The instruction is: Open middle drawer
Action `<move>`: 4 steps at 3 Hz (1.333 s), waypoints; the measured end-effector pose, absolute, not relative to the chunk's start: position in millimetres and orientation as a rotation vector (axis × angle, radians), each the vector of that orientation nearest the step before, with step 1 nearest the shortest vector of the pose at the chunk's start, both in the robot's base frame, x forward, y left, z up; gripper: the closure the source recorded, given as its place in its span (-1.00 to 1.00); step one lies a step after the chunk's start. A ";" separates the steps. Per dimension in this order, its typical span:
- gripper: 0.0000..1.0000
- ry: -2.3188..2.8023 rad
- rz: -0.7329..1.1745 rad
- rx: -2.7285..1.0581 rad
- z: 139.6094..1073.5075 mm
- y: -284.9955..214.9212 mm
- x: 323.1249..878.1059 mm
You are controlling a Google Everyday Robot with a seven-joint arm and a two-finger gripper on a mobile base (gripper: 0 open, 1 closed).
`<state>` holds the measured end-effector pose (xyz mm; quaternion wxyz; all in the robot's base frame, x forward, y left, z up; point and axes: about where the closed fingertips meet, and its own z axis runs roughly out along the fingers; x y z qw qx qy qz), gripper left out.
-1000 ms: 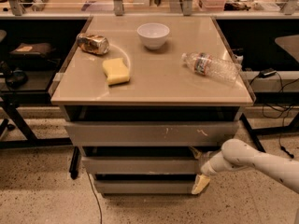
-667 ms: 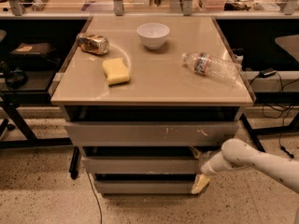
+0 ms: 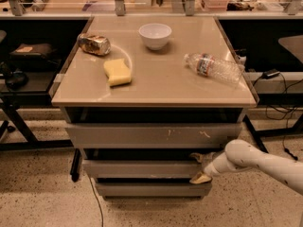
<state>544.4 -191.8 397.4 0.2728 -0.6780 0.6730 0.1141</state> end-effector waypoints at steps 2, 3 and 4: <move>0.79 1.811 0.307 -1.825 405.2 -191.8 544.4; 0.69 1.811 0.307 -1.825 405.1 -191.7 544.4; 0.26 1.811 0.307 -1.825 405.2 -191.8 544.4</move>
Offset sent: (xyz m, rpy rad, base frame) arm -0.1433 -0.0635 0.0213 0.0397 0.0182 -0.1482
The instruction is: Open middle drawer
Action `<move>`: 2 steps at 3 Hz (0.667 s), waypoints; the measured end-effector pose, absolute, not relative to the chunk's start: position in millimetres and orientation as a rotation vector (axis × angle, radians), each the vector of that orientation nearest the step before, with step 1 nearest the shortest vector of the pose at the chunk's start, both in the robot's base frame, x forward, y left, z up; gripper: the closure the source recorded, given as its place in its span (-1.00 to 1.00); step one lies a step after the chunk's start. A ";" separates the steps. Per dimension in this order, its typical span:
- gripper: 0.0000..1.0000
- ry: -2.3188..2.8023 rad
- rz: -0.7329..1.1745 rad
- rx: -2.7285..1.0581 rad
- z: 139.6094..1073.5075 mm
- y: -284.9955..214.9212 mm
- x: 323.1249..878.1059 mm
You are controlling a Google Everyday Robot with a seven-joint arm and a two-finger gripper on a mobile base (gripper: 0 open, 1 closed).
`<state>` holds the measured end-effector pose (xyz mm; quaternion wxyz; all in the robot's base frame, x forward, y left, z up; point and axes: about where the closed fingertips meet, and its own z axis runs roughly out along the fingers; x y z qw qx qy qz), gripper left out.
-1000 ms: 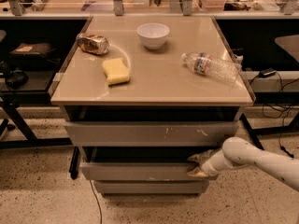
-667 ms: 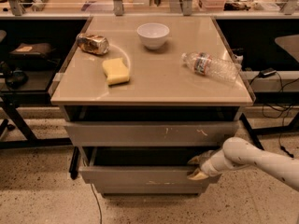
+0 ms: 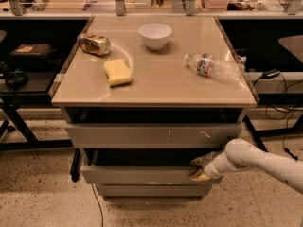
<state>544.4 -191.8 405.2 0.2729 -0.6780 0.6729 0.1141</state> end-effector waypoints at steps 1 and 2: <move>-0.21 1.801 0.325 -1.818 406.1 -196.6 534.1; -0.14 1.778 0.405 -1.809 401.0 -206.8 496.2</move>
Offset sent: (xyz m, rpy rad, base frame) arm -0.1248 -0.0426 -0.0103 0.1668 0.0899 0.0672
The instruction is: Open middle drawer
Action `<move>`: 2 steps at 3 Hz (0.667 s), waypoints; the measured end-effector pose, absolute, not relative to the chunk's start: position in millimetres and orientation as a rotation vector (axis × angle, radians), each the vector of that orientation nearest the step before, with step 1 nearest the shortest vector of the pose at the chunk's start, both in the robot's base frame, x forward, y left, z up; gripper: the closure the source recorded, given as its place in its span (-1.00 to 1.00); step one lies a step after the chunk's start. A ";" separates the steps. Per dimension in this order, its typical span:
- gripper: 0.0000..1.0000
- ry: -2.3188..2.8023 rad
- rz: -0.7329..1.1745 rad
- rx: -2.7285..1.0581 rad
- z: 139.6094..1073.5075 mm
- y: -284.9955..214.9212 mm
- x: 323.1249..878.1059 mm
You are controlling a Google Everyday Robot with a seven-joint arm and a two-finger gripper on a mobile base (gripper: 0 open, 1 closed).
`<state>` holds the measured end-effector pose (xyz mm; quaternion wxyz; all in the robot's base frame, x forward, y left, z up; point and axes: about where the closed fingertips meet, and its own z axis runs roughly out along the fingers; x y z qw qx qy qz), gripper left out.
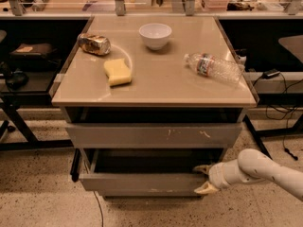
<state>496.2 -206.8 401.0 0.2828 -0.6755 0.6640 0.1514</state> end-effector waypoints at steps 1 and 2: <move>0.30 1.778 0.405 -1.809 402.6 -205.9 496.5; 0.79 1.762 0.433 -1.799 403.2 -210.1 475.7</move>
Offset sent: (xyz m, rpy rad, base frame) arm -0.1528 -0.0371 0.0101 0.1671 0.0279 0.0475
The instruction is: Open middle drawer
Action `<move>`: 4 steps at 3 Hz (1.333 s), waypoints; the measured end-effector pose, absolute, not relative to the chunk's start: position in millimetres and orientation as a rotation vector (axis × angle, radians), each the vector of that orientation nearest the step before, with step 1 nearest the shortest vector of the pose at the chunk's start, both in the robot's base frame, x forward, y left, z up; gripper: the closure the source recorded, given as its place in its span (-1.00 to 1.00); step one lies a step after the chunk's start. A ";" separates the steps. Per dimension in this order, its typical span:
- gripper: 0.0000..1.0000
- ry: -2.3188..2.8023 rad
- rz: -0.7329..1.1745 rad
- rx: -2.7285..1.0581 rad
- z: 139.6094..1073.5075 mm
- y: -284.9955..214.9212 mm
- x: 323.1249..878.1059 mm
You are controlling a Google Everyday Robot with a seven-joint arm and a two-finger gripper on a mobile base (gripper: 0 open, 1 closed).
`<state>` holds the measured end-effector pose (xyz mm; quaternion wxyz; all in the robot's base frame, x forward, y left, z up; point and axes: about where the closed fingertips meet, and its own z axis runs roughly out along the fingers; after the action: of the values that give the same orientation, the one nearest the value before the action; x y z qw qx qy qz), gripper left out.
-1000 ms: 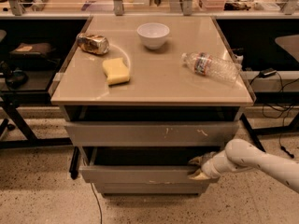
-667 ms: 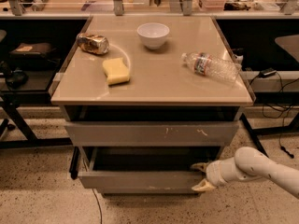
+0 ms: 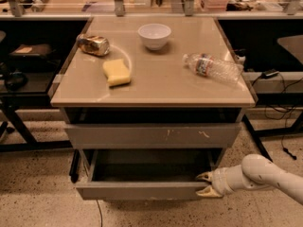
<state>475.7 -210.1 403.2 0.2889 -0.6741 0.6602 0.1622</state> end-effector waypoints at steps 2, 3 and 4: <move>0.67 1.762 0.433 -1.799 404.3 -209.6 474.6; 0.21 1.762 0.433 -1.799 404.3 -209.5 474.6; -0.25 1.766 0.474 -1.791 401.9 -210.0 475.1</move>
Offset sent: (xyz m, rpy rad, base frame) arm -0.0011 0.0005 0.0011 0.0000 0.0000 0.0000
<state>475.1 -210.0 401.9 0.2867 -0.6703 0.6610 0.1775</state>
